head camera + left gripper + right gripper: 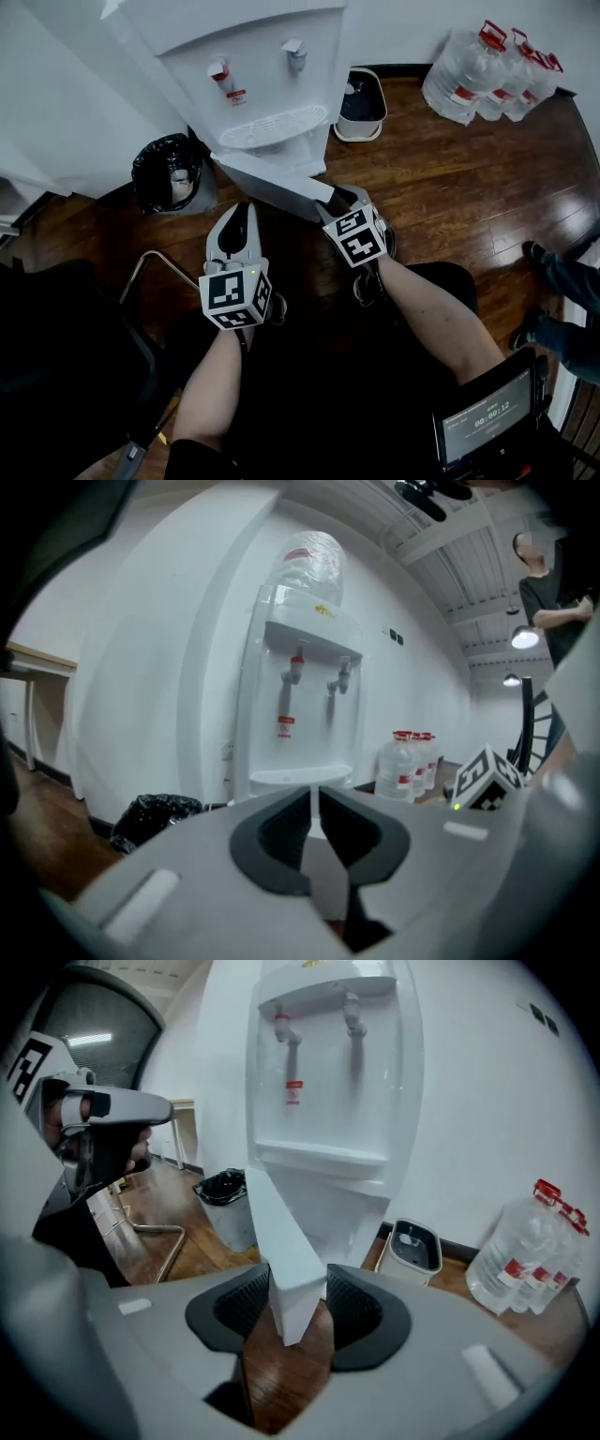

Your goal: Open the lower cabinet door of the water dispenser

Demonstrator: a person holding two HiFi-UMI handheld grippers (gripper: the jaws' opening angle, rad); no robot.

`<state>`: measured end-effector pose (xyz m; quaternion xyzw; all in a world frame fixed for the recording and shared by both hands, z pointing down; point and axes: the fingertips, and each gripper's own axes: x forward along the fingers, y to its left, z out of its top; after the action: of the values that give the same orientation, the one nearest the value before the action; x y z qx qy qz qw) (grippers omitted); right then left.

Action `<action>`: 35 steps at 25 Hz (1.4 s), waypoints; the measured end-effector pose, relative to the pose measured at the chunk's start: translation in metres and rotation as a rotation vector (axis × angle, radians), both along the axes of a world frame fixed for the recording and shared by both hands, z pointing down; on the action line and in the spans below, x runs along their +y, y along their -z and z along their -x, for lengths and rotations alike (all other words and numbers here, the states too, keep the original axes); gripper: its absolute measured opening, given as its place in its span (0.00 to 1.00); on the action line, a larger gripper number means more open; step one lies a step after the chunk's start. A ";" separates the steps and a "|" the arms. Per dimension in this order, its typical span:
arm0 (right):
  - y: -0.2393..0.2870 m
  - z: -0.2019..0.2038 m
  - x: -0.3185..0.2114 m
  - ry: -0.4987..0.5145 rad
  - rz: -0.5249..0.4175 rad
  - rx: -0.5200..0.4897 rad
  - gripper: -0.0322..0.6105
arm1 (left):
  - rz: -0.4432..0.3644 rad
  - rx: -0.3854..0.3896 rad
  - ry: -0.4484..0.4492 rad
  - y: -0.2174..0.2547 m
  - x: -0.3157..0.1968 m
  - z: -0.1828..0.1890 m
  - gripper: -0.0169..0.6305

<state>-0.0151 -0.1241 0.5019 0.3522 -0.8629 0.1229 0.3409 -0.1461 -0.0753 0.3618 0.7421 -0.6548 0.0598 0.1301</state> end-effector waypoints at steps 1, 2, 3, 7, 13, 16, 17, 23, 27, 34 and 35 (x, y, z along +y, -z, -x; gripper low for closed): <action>0.001 -0.005 -0.010 -0.022 -0.004 0.007 0.33 | -0.005 0.001 -0.006 0.002 -0.006 -0.001 0.10; 0.001 -0.009 -0.019 -0.048 -0.008 0.010 0.34 | -0.010 0.000 -0.014 0.003 -0.012 -0.002 0.10; 0.002 -0.014 -0.029 -0.078 -0.012 0.008 0.33 | -0.013 -0.003 -0.021 0.004 -0.018 -0.003 0.10; 0.000 -0.025 -0.071 -0.160 -0.003 -0.038 0.25 | -0.008 0.005 -0.046 0.000 -0.047 -0.006 0.10; 0.002 -0.027 -0.121 -0.184 0.003 -0.108 0.24 | 0.007 0.011 -0.081 -0.004 -0.075 -0.006 0.10; 0.007 -0.022 -0.131 -0.173 -0.009 -0.127 0.24 | 0.025 0.020 -0.093 -0.009 -0.080 -0.006 0.10; 0.007 -0.021 -0.135 -0.170 -0.013 -0.130 0.24 | 0.028 0.017 -0.097 -0.011 -0.083 -0.006 0.10; 0.001 -0.020 -0.151 -0.144 -0.041 -0.126 0.22 | 0.051 0.012 -0.096 -0.021 -0.104 -0.005 0.10; 0.003 -0.018 -0.157 -0.110 -0.046 -0.133 0.22 | 0.052 0.011 -0.117 -0.021 -0.115 -0.012 0.10; 0.003 -0.021 -0.147 -0.081 0.011 -0.098 0.22 | 0.096 -0.004 -0.145 -0.035 -0.114 -0.017 0.10; 0.003 -0.022 -0.142 -0.078 0.013 -0.098 0.23 | 0.109 0.008 -0.142 -0.038 -0.112 -0.017 0.10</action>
<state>0.0069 -0.2663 0.4988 0.3770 -0.8633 0.1587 0.2954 -0.1291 -0.1877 0.4001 0.7787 -0.5959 0.1012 0.1683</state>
